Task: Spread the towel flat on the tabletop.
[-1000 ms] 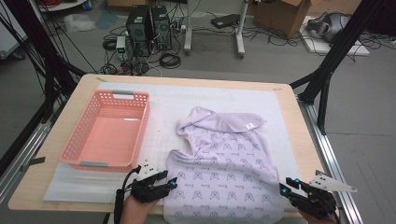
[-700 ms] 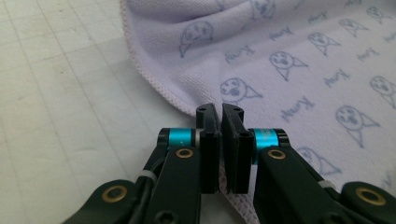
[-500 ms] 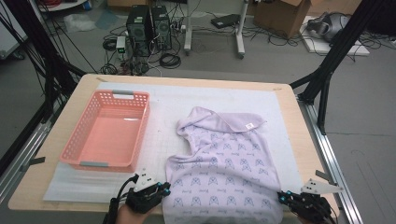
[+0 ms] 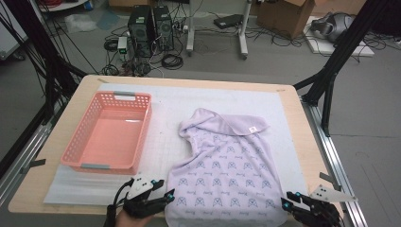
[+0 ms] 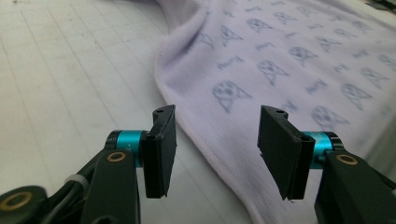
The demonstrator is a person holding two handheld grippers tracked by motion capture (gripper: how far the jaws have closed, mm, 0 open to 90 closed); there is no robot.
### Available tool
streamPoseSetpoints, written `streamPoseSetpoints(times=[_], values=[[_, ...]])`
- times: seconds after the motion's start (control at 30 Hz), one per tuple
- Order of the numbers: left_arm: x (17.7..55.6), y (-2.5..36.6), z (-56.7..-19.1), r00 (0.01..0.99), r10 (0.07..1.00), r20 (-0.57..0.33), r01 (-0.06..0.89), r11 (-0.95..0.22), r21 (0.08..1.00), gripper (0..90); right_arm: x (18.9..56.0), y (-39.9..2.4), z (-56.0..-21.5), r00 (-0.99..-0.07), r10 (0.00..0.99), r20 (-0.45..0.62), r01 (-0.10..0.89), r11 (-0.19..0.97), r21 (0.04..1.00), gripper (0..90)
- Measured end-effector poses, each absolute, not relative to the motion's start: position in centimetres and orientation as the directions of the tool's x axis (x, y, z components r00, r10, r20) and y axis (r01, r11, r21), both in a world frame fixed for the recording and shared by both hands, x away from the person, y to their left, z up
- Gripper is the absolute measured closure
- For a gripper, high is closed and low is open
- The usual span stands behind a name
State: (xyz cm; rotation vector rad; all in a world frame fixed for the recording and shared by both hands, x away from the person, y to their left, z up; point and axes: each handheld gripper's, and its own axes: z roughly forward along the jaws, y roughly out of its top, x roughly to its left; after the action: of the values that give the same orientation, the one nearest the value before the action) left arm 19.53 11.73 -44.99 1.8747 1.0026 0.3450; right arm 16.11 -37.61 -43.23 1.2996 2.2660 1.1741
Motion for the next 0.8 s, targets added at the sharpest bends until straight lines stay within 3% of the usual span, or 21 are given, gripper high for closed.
streamPoseSetpoints(times=[0.27, 0.33, 0.37, 0.4, 0.7, 0.8], values=[[23.8, 9.8, -45.4, 0.597, 0.791, -0.137, 0.529, -0.259, 0.808, 50.7, 20.4, -36.3, -44.1, -0.483, 0.870, 0.098, 0.629, 0.267, 0.730, 60.7], [23.5, 9.6, -45.4, 0.587, 0.804, -0.102, 0.520, -0.278, 0.808, 66.7, 20.7, -36.0, -44.5, -0.482, 0.872, 0.081, 0.633, 0.283, 0.721, 71.2], [23.4, 9.7, -45.4, 0.593, 0.796, -0.116, 0.526, -0.274, 0.805, 79.4, 20.7, -36.1, -44.4, -0.483, 0.871, 0.092, 0.636, 0.277, 0.720, 85.4], [23.2, 9.6, -45.4, 0.591, 0.798, -0.114, 0.525, -0.274, 0.806, 85.7, 20.6, -36.3, -44.4, -0.495, 0.861, 0.115, 0.641, 0.273, 0.718, 87.2], [19.5, 11.2, -45.2, 0.601, 0.781, -0.169, 0.559, -0.260, 0.788, 86.8, 17.6, -37.8, -44.0, -0.506, 0.854, 0.118, 0.651, 0.289, 0.702, 88.6], [19.0, 11.4, -45.0, 0.598, 0.784, -0.168, 0.547, -0.246, 0.800, 78.2, 16.9, -37.8, -44.0, -0.521, 0.845, 0.119, 0.654, 0.306, 0.692, 88.3]])
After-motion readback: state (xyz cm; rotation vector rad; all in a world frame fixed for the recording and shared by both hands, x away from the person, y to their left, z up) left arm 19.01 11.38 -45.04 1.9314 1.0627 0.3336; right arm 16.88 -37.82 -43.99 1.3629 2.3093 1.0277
